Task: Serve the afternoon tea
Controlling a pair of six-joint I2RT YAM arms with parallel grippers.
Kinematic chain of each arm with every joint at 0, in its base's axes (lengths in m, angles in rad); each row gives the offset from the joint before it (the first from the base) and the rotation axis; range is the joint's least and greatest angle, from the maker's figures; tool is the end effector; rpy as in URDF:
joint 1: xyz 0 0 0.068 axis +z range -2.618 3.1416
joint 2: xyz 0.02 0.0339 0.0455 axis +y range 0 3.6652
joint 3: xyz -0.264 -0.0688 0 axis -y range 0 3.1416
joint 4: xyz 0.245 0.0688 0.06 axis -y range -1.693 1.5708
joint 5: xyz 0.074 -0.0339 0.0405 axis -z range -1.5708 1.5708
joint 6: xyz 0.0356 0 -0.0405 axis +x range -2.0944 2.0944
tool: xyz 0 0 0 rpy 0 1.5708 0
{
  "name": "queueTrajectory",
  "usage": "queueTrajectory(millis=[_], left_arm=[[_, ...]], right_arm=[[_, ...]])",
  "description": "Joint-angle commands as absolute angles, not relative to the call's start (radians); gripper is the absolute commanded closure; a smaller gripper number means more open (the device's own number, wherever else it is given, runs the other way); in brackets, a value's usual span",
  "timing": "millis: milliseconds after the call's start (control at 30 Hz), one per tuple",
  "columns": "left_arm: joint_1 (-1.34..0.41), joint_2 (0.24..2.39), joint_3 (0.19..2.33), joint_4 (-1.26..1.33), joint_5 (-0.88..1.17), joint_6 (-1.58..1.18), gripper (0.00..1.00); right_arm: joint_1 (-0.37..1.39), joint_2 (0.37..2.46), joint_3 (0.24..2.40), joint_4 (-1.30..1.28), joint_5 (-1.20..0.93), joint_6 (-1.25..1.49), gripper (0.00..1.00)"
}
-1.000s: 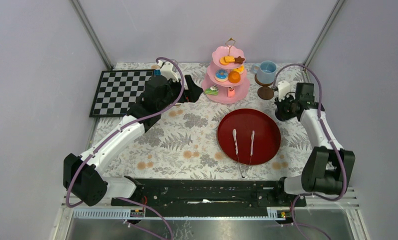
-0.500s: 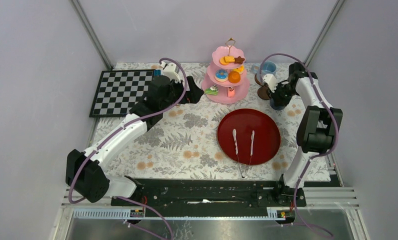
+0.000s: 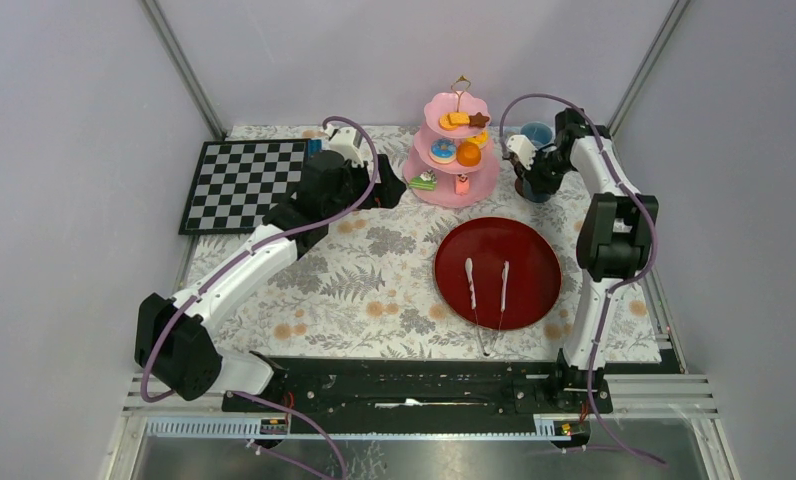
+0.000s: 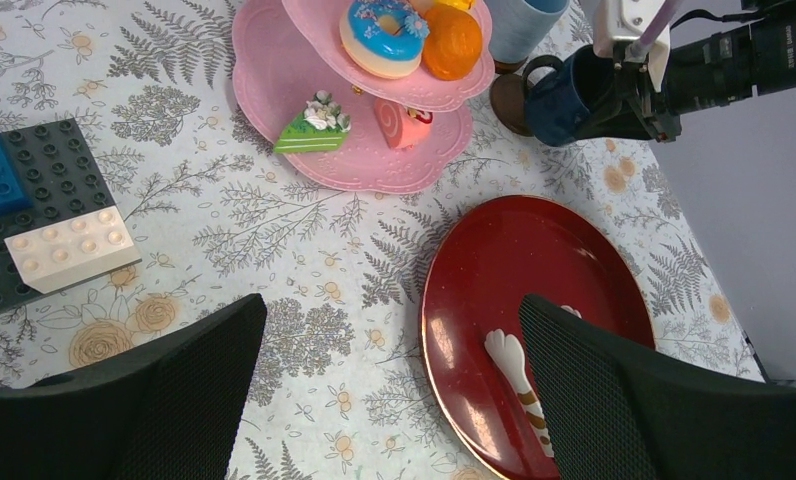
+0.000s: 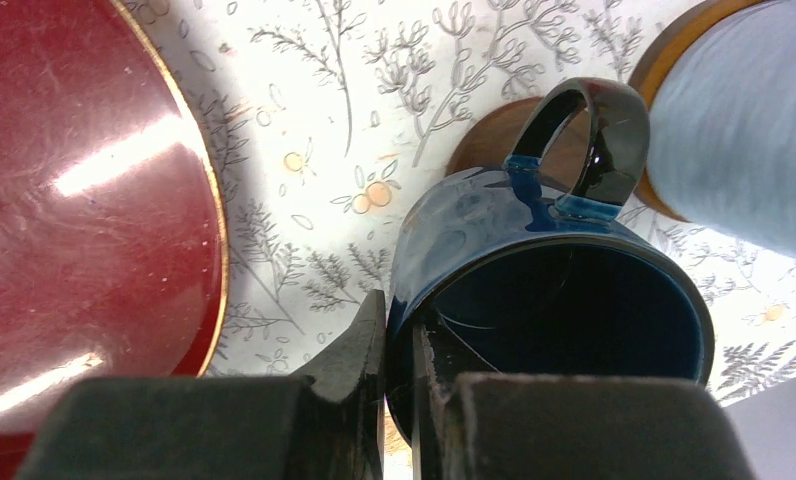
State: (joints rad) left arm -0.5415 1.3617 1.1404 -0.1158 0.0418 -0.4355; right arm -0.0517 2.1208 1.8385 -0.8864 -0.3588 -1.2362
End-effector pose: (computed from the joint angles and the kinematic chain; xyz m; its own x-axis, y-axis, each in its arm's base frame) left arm 0.2741 -0.1666 0.3403 -0.4885 -0.1981 -0.8498 0.3780 0.8298 -0.4107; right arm 0.4521 -0.0109 0.2292 -0.2179 -0.8743 -0.4337 -0.8972 0.3543 -0.2635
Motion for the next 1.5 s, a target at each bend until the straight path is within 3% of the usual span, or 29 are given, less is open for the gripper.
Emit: queueTrajectory(millis=[0,400,1467], left_arm=[[-0.537,1.363,1.186,-0.091,0.017,-0.413,0.01],[-0.534,1.372,1.181,-0.087,0.015,-0.410,0.01],[-0.534,1.379,1.179,-0.082,0.030,-0.415,0.01]], right_arm=[[-0.042,2.142,1.963,-0.901,-0.363,-1.244,1.00],[-0.034,2.242,2.108,-0.955,-0.387,-1.251,1.00],[-0.011,2.289,2.172,-0.937,-0.369,-1.214,0.98]])
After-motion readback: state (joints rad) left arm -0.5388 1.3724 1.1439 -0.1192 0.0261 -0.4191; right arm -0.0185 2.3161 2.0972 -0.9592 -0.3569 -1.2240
